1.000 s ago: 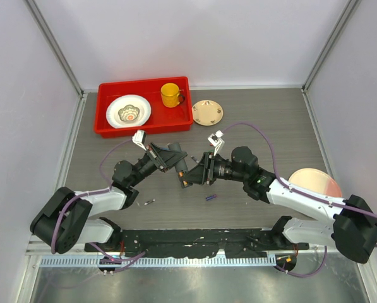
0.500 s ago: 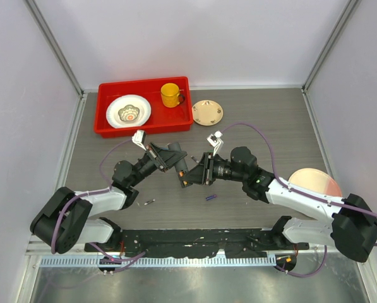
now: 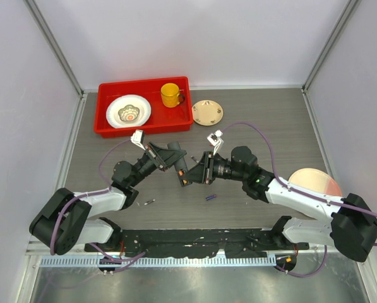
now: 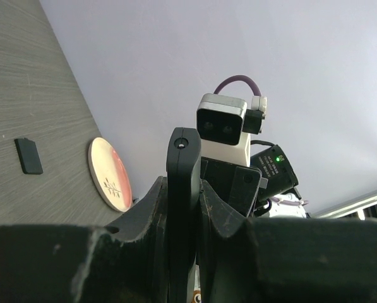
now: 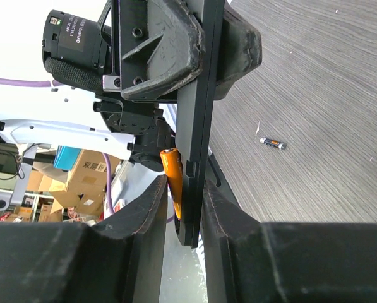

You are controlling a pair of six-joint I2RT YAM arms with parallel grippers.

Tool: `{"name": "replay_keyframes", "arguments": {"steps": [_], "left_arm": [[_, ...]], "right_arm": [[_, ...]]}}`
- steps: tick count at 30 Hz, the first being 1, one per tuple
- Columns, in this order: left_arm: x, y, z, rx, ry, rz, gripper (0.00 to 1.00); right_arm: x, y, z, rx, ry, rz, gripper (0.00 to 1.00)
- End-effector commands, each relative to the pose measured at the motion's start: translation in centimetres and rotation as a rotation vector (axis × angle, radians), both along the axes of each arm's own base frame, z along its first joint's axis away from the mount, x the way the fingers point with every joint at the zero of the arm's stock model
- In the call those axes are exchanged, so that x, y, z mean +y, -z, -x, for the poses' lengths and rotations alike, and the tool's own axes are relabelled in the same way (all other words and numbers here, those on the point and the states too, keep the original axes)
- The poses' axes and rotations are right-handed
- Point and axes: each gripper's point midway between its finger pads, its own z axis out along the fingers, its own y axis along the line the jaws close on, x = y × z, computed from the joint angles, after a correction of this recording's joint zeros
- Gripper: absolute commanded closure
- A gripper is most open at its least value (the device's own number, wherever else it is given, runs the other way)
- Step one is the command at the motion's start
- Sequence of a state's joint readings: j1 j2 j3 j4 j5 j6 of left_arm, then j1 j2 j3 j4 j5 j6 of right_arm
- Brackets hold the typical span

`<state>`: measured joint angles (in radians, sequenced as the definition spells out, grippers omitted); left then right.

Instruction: Load the batteries into the remote control

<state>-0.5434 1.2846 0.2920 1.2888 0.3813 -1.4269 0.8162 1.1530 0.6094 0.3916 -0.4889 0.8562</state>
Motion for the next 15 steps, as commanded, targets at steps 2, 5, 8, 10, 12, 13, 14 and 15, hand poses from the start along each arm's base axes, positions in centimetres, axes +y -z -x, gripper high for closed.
{"name": "replay_keyframes", "arguments": {"steps": [2, 5, 8, 10, 12, 13, 14, 15], "left_arm": [[2.0, -7.6, 1.3, -0.265, -0.073, 0.183, 1.0], [2.4, -7.8, 0.9, -0.262, -0.108, 0.194, 1.0], [2.8, -7.9, 0.4, -0.254, -0.141, 0.207, 1.0], [2.9, -7.9, 0.1, -0.248, -0.157, 0.211, 1.0], [3.1, -8.0, -0.1, -0.244, -0.172, 0.217, 1.0], [3.2, -8.0, -0.2, -0.242, -0.179, 0.219, 1.0], [3.2, -8.0, -0.4, -0.239, -0.186, 0.221, 1.0], [3.3, -8.1, -0.5, -0.24, -0.191, 0.223, 1.0]], "right_arm": [[0.1, 0.9, -0.3, 0.007, 0.008, 0.019, 0.85], [0.2, 1.2, -0.3, 0.024, 0.006, 0.021, 0.88], [0.2, 1.5, -0.3, 0.029, 0.007, 0.023, 0.88], [0.2, 1.6, -0.3, 0.031, 0.007, 0.027, 0.88], [0.2, 1.8, -0.2, 0.035, 0.004, 0.031, 0.89], [0.2, 1.8, -0.3, 0.035, 0.005, 0.033, 0.89], [0.3, 2.0, -0.3, 0.036, 0.003, 0.038, 0.9], [0.2, 2.1, -0.3, 0.037, 0.004, 0.039, 0.92]]}}
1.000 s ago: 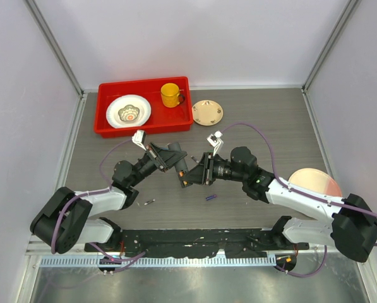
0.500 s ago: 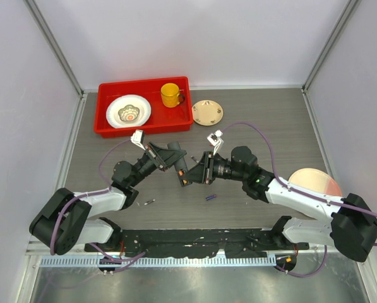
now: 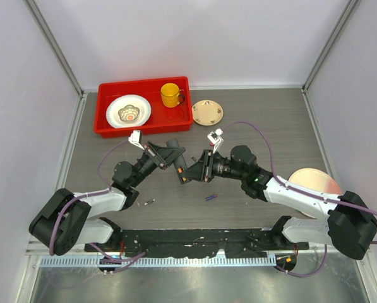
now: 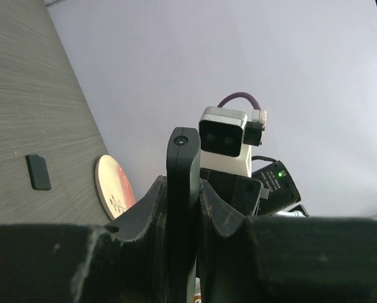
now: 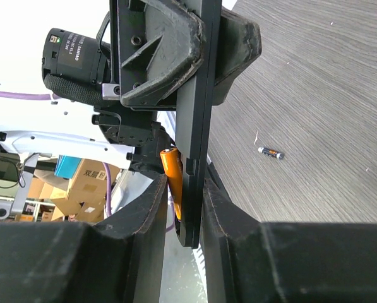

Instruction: Load the batteries into the remote control

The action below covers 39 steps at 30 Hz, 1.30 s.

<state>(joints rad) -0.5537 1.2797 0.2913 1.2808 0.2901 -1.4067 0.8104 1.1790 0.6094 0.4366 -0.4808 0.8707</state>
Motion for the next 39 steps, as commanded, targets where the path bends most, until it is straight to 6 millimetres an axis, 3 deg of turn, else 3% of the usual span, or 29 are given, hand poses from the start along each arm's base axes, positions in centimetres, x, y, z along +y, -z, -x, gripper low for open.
{"name": "replay_keyframes", "arguments": {"steps": [1, 4, 21, 25, 27, 36, 39], "left_arm": [[2.8, -7.9, 0.7, -0.248, -0.111, 0.206, 1.0], [2.9, -8.0, 0.6, -0.25, -0.122, 0.207, 1.0], [3.8, -8.3, 0.4, -0.268, -0.177, 0.203, 1.0], [3.6, -8.0, 0.3, -0.254, -0.173, 0.191, 1.0], [3.4, -7.6, 0.5, -0.245, -0.161, 0.181, 0.96], [2.4, -6.2, 1.4, -0.214, -0.073, 0.151, 0.58], [2.1, -5.7, 1.7, -0.202, -0.053, 0.139, 0.54]], "right_arm": [[-0.1, 2.4, 0.4, 0.042, -0.011, 0.06, 0.94], [0.0, 2.6, 0.5, 0.047, -0.018, 0.07, 0.99], [0.0, 5.2, 1.3, 0.121, -0.055, 0.16, 0.99], [0.0, 5.0, 1.5, 0.114, -0.064, 0.155, 0.99], [0.1, 4.4, 1.6, 0.102, -0.075, 0.135, 0.99], [0.3, 2.6, 1.9, 0.066, -0.102, 0.095, 0.99], [0.3, 2.2, 1.9, 0.064, -0.104, 0.084, 0.99]]}}
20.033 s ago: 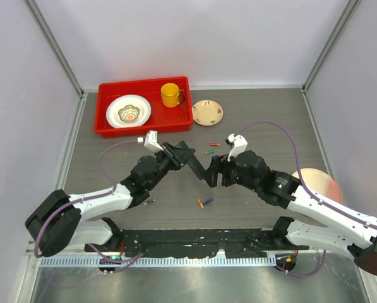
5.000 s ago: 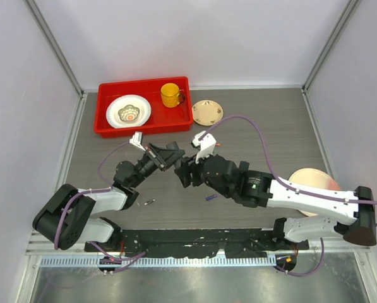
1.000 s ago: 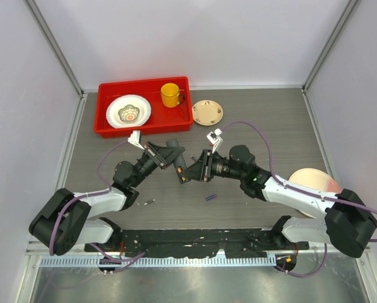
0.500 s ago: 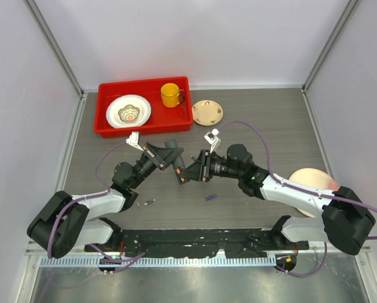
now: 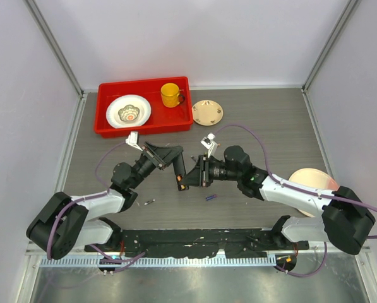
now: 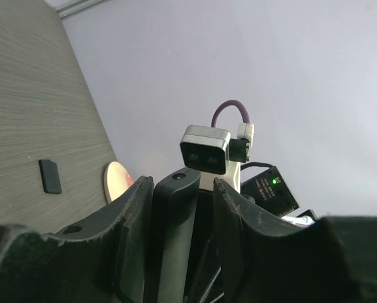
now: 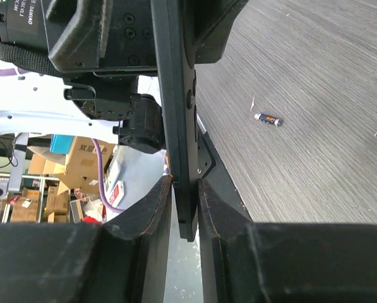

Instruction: Load the batteries into the remote control

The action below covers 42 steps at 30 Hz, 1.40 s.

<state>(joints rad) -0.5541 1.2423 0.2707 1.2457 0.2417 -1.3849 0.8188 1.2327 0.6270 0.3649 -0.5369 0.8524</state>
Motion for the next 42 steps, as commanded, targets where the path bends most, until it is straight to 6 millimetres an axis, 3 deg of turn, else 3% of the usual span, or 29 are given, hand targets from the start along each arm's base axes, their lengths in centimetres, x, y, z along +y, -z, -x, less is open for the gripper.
{"name": "replay_keyframes", "arguments": {"steps": [1, 10, 26, 34, 39, 42], "left_arm": [[1.4, -5.9, 2.1, -0.208, 0.007, 0.144, 0.54], [0.8, -4.5, 2.5, -0.174, 0.053, 0.113, 0.62], [-2.8, -2.6, 5.0, -0.137, 0.319, 0.072, 0.69], [-2.9, -2.6, 4.9, -0.148, 0.307, 0.074, 1.0], [-2.5, -2.3, 4.2, -0.126, 0.254, 0.085, 1.0], [-1.9, -1.4, 3.4, -0.093, 0.193, 0.084, 1.0]], "right_arm": [[-0.2, -0.4, 0.9, 0.001, -0.037, 0.003, 0.99], [-0.6, -1.0, 0.4, 0.002, -0.031, -0.017, 0.99], [-1.0, -1.7, -0.6, 0.01, -0.024, -0.052, 0.99], [-1.2, -1.9, -0.8, -0.003, -0.036, -0.045, 0.99], [-1.5, -1.5, -1.1, 0.006, -0.024, -0.019, 0.99], [-1.7, -1.3, -1.3, 0.016, -0.012, -0.008, 0.89]]}}
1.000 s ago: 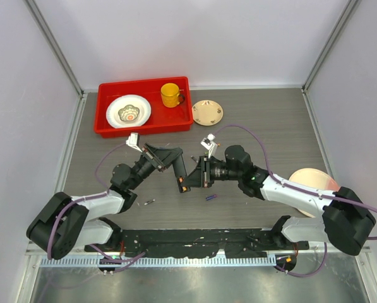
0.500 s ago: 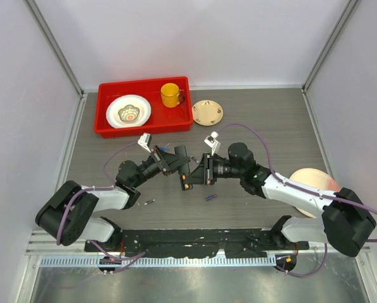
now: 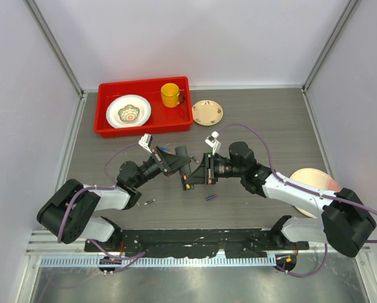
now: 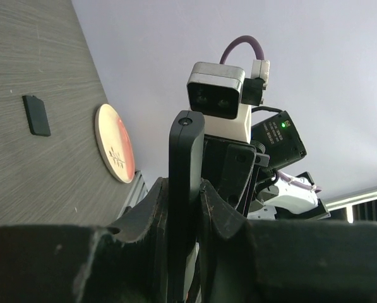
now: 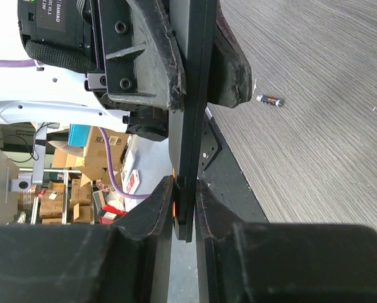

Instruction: Load the batteries into the remote control

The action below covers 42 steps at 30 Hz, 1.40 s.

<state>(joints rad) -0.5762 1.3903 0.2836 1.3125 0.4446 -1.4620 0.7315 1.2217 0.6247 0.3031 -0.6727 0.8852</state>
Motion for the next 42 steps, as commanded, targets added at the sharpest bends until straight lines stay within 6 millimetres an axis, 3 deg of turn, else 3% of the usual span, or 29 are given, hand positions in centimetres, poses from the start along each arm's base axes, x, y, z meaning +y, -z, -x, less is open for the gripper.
{"name": "replay_keyframes", "arguments": {"steps": [1, 12, 25, 42], "left_arm": [[1.1, -4.2, 0.8, -0.166, -0.049, 0.129, 1.0], [1.2, -2.8, -0.1, -0.13, -0.093, 0.077, 1.0], [2.1, -2.2, -1.2, -0.128, -0.194, -0.042, 1.0], [1.7, -0.6, -2.1, -0.031, -0.228, -0.13, 1.0]], "right_arm": [[0.1, -1.7, -1.4, -0.08, 0.036, -0.012, 0.83], [-0.2, -2.6, -2.0, -0.116, 0.06, 0.023, 0.51], [-2.4, -1.3, -3.2, -0.196, 0.138, 0.205, 0.54], [-1.9, 0.1, -3.4, -0.264, 0.149, 0.354, 0.55]]}}
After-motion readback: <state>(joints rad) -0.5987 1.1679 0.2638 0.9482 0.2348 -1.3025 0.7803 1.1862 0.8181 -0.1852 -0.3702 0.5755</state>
